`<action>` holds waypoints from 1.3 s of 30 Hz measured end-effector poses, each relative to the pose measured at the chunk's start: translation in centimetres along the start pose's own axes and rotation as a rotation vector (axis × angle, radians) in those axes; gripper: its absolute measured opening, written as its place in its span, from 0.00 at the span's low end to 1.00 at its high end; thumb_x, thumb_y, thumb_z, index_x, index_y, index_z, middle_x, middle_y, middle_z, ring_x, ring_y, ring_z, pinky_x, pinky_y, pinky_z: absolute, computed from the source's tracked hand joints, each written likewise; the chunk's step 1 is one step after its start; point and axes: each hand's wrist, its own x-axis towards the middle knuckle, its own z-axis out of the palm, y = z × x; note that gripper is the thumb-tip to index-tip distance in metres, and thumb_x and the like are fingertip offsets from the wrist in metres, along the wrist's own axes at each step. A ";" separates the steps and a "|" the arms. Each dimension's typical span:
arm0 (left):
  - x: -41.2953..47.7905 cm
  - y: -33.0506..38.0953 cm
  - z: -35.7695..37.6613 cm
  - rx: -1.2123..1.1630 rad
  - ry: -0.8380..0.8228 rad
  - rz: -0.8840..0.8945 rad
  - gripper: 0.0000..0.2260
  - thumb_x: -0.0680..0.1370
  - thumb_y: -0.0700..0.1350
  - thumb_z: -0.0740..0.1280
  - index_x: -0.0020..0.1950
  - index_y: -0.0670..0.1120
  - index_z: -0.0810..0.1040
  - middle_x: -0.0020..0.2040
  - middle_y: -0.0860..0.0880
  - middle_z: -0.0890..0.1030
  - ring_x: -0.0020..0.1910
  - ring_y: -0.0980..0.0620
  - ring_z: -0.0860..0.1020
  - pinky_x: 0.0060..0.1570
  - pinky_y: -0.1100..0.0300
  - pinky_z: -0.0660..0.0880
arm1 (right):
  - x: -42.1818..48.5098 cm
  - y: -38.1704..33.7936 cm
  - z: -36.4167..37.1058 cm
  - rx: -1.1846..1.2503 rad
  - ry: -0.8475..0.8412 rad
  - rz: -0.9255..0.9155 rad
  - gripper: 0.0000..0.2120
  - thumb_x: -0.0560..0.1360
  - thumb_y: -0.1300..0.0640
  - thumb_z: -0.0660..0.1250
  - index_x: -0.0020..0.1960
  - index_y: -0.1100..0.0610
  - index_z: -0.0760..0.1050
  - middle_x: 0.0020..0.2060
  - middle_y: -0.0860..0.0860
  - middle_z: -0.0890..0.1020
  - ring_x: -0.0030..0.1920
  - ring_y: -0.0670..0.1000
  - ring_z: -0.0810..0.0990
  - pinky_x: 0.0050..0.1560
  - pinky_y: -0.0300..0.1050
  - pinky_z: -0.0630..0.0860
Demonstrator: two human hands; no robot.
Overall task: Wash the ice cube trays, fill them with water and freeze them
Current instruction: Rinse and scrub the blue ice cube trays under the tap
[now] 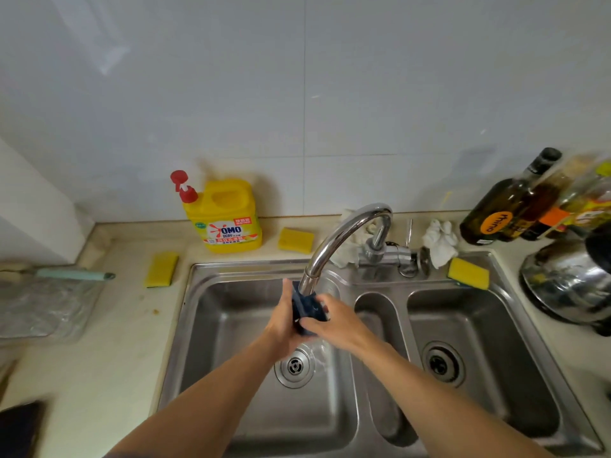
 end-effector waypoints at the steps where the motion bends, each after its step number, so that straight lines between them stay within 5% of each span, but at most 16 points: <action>1: 0.0 0.0 -0.2 -0.003 -0.015 -0.013 0.36 0.79 0.72 0.50 0.65 0.45 0.80 0.58 0.41 0.85 0.58 0.42 0.83 0.54 0.44 0.81 | 0.0 -0.1 0.1 0.032 -0.002 0.017 0.27 0.73 0.45 0.74 0.69 0.51 0.73 0.60 0.49 0.81 0.59 0.50 0.81 0.59 0.48 0.78; 6: -0.1 -0.3 -0.6 0.177 0.007 0.042 0.27 0.84 0.65 0.48 0.67 0.48 0.75 0.57 0.42 0.85 0.52 0.41 0.85 0.46 0.42 0.83 | 0.0 -0.5 1.0 0.112 0.029 0.068 0.16 0.71 0.45 0.70 0.58 0.44 0.76 0.48 0.43 0.83 0.48 0.45 0.83 0.52 0.46 0.82; 10: 0.2 0.4 0.1 0.416 0.066 0.181 0.21 0.86 0.58 0.51 0.62 0.43 0.74 0.57 0.36 0.81 0.53 0.37 0.83 0.53 0.36 0.81 | -0.1 -0.8 1.2 0.279 0.136 0.143 0.13 0.74 0.49 0.69 0.57 0.48 0.79 0.49 0.50 0.85 0.47 0.52 0.86 0.52 0.55 0.85; 16: 0.8 1.6 0.4 0.811 0.116 0.288 0.16 0.86 0.52 0.53 0.60 0.42 0.73 0.55 0.38 0.82 0.54 0.38 0.82 0.59 0.41 0.78 | -0.4 -0.7 0.8 0.467 0.138 0.178 0.13 0.79 0.56 0.69 0.62 0.55 0.77 0.51 0.58 0.85 0.42 0.57 0.88 0.46 0.57 0.86; 39: 0.9 3.1 -1.8 1.137 0.033 0.460 0.19 0.86 0.55 0.52 0.59 0.43 0.74 0.51 0.44 0.82 0.49 0.46 0.82 0.54 0.50 0.80 | -1.0 -0.9 4.2 0.736 0.165 0.138 0.15 0.77 0.59 0.70 0.63 0.53 0.73 0.49 0.59 0.87 0.45 0.56 0.89 0.52 0.58 0.85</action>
